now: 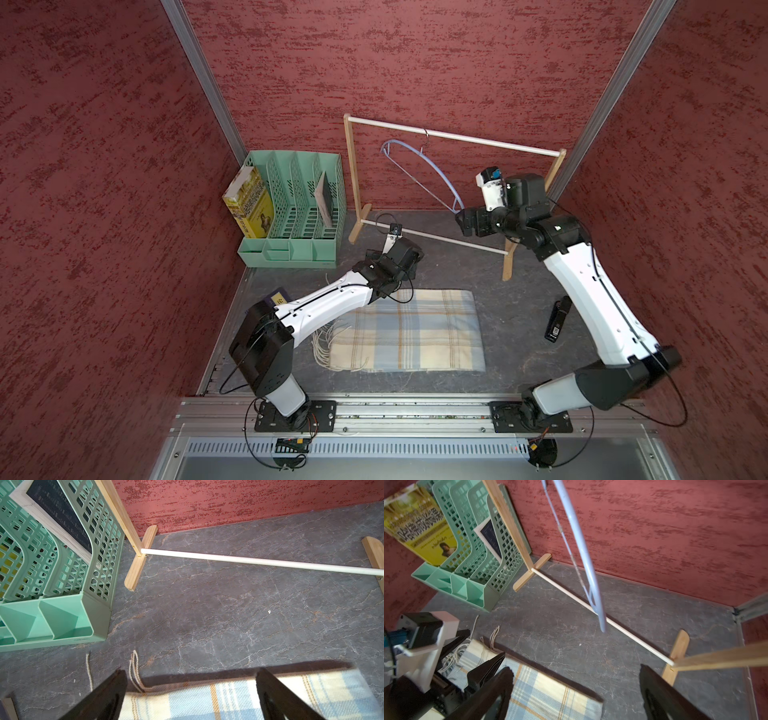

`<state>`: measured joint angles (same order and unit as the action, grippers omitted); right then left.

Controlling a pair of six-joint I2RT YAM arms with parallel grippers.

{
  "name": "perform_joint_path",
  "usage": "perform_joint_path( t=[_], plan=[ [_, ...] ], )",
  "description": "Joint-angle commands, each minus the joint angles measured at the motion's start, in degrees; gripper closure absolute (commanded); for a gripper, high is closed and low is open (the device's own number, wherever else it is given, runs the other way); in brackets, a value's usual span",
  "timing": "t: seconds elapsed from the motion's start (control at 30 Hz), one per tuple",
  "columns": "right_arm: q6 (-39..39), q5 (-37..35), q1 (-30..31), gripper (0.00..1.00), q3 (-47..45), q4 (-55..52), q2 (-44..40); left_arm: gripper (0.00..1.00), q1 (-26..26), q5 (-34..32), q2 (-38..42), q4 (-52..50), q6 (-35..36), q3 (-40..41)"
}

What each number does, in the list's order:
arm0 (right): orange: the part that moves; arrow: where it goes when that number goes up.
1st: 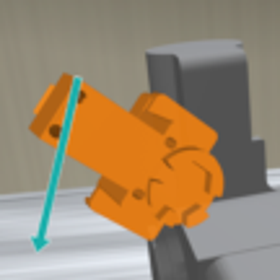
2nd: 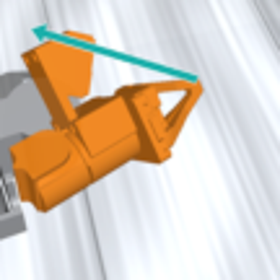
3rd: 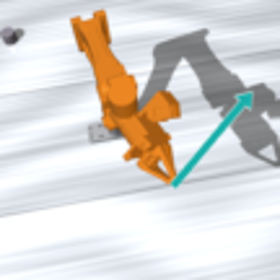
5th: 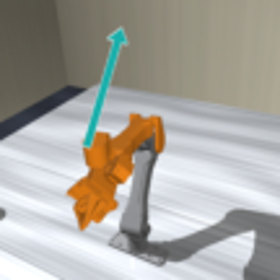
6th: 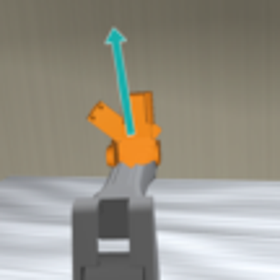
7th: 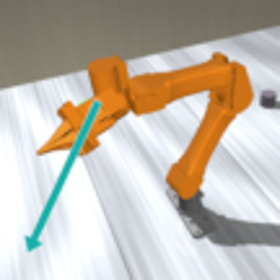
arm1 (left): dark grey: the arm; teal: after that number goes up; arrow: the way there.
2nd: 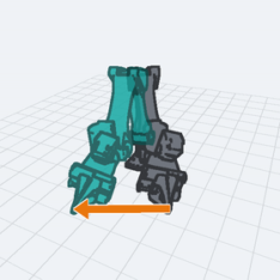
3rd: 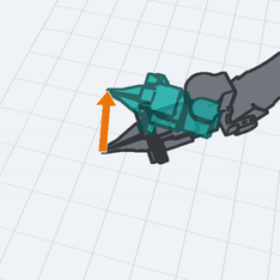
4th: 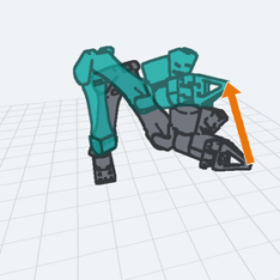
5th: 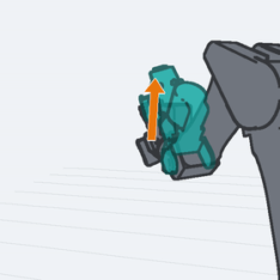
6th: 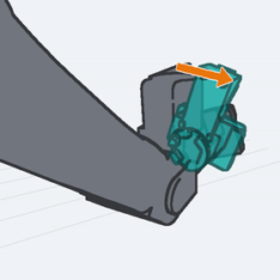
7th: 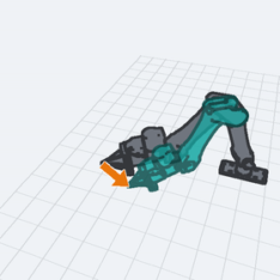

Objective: Hang the scarf on the hanger
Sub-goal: Pick up the hanger from the clothesline.

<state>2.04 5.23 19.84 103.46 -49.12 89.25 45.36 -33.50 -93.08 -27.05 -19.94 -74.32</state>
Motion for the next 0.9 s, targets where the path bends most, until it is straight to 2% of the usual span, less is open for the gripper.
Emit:
perform_joint_path(
  t=[0.0, 0.17, 0.27, 0.67, 0.87],
  plan=[
    [7.8, 3.5, -0.1, 0.03, 4.0, -0.3, 5.7, 0.0, 0.4, -0.7, -0.5, -1.5, -1.9, -0.5],
    [11.9, -2.7, -0.8, 0.03, 12.6, 0.7, 14.5, 0.0, 0.5, -1.7, -1.5, -1.5, -2.0, -0.5],
    [12.5, -3.6, -1.0, 0.04, 16.7, 0.8, 18.4, 0.0, 0.4, -2.8, -2.3, -2.0, -1.6, -1.3],
    [14.2, -3.5, -2.2, 0.07, 18.5, 3.4, 22.3, 0.0, 0.6, -3.2, -5.7, -3.7, -1.3, -5.1],
    [13.7, -2.2, -3.0, 0.16, 17.7, 3.7, 22.4, 0.0, 0.7, -3.6, -6.3, -4.3, -1.5, -6.1]
  ],
)
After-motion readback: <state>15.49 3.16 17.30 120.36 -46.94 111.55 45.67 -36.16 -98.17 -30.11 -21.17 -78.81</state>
